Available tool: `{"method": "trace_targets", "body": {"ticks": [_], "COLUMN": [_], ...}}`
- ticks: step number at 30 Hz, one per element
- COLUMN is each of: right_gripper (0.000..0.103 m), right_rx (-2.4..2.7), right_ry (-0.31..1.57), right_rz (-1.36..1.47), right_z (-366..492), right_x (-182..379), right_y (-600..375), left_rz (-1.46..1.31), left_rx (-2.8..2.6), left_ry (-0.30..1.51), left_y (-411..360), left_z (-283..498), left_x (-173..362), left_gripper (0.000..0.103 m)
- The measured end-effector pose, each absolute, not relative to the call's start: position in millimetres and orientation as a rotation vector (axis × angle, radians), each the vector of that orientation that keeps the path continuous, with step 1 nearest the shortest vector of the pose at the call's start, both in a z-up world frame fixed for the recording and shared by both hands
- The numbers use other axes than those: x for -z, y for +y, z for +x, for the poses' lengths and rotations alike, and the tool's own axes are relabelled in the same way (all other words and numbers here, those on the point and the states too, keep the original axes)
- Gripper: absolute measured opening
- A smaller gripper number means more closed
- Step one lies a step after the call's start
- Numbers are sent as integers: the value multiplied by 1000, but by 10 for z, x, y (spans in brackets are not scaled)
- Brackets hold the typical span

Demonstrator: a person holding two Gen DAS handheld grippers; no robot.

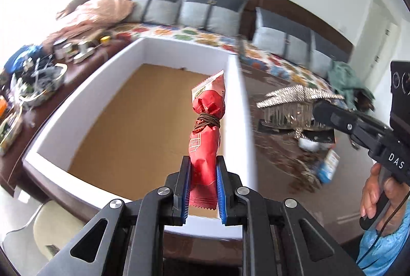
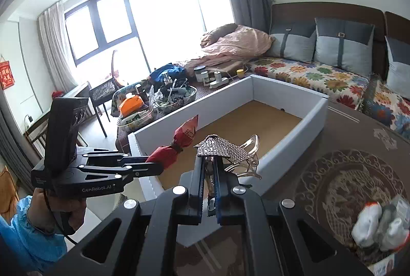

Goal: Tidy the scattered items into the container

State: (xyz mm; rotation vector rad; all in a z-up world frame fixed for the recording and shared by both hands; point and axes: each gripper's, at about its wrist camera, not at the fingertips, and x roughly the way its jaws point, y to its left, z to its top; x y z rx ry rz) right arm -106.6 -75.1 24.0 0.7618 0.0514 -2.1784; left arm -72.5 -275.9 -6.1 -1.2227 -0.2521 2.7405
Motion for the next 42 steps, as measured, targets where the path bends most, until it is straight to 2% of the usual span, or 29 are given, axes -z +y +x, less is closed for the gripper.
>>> {"method": "trace_targets", "body": {"ticks": [5, 12, 13, 15, 16, 17, 18, 19, 20, 21, 29, 33, 42], "right_gripper": [7, 10, 12, 35, 38, 40, 42, 44, 45, 46, 46, 46, 46], "right_rx": [2111, 2012, 2009, 2014, 2028, 2041, 2053, 2062, 2072, 2082, 2171, 2223, 2401], "right_ry": [91, 90, 94, 92, 89, 87, 83, 71, 54, 39, -8, -34, -72], "right_rz": [885, 1120, 1143, 1174, 1180, 1185, 1189, 1188, 1180, 1172, 1056, 1012, 935], "right_z": [-1532, -1916, -1949, -1993, -2017, -2040, -2060, -2063, -2055, -2044, -1662, -1359, -580], "right_x": [140, 776, 824, 871, 868, 865, 853, 806, 750, 691, 152, 7, -234], "right_y": [-1472, -1967, -2002, -2015, -1994, -1973, -1950, -1914, -1871, -1827, -1357, -912, 293], "left_rz": [-1328, -1450, -1462, -1481, -1502, -1526, -1542, -1547, -1541, -1533, -1381, -1284, -1158], "left_rx": [-2758, -2712, -2708, -2702, -2698, -2693, -2688, -2682, -2686, -2694, -2803, -2864, -2894], "left_ry": [-310, -336, -331, -336, -327, -316, -313, -309, -305, -301, -271, -209, -94], "left_y": [-3239, -3427, -3421, -3403, -3389, -3377, -3358, -3333, -3303, -3272, -2861, -2436, -1285], "left_z": [-978, -1148, -1165, -1187, -1211, -1240, -1255, -1269, -1271, -1268, -956, -685, -180], "left_x": [349, 626, 640, 631, 626, 623, 616, 606, 582, 555, 125, -94, -342], "left_gripper": [17, 19, 19, 20, 21, 29, 52, 63, 80, 85, 87, 97, 99]}}
